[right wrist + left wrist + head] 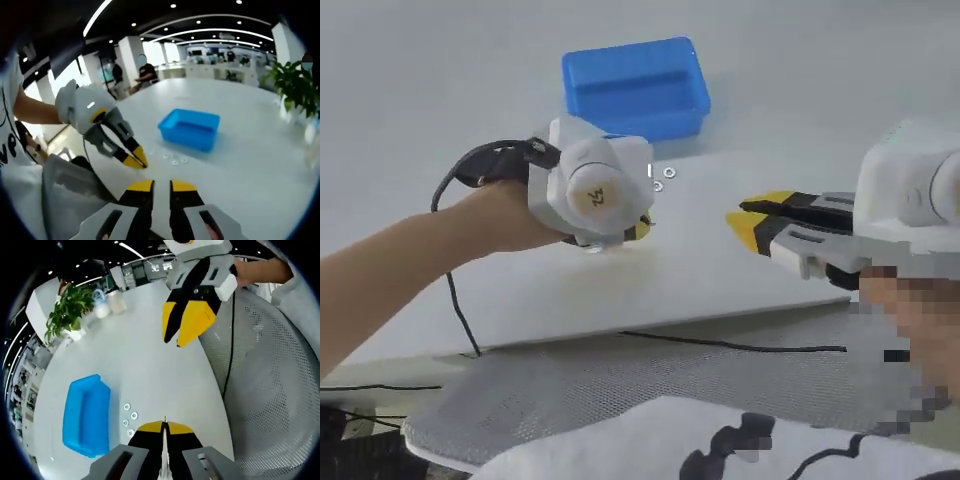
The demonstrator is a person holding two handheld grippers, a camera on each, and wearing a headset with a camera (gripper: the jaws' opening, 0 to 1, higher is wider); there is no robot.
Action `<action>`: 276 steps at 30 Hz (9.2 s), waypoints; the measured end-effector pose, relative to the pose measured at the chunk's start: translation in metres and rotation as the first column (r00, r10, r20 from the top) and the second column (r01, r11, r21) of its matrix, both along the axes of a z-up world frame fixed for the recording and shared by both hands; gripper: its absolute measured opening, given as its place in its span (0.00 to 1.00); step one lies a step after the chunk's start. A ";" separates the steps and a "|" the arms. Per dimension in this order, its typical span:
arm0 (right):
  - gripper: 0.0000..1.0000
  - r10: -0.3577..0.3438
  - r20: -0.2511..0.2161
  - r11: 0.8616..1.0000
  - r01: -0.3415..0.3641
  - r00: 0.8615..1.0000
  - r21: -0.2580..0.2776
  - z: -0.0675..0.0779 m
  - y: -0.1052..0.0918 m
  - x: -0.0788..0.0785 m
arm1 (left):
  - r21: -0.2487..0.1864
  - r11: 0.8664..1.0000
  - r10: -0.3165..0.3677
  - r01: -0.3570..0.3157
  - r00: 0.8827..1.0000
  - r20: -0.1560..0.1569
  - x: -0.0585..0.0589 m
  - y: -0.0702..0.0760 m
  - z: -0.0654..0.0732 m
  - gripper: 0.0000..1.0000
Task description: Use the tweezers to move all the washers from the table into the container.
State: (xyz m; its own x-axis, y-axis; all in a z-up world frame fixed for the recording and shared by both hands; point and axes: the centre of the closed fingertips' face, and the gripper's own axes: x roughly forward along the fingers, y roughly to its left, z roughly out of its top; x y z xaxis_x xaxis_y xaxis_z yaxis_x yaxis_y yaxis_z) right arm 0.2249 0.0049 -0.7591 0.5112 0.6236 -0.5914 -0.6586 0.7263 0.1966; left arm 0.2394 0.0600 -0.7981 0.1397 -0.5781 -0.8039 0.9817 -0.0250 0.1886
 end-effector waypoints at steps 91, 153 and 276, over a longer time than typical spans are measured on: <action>0.11 0.346 -0.020 0.938 -0.346 0.938 -0.033 -0.065 0.139 0.078 | -0.113 0.993 0.028 -0.030 0.999 -0.017 0.054 0.052 0.039 0.00; 0.03 0.501 0.167 0.845 -0.438 0.850 -0.307 0.007 0.117 0.123 | -0.147 0.989 0.008 0.012 0.991 0.135 0.082 0.029 0.108 0.00; 0.10 0.433 0.126 0.900 -0.435 0.892 -0.013 -0.021 0.105 0.093 | -0.163 0.922 0.371 -0.352 0.922 0.111 0.071 0.023 0.076 0.00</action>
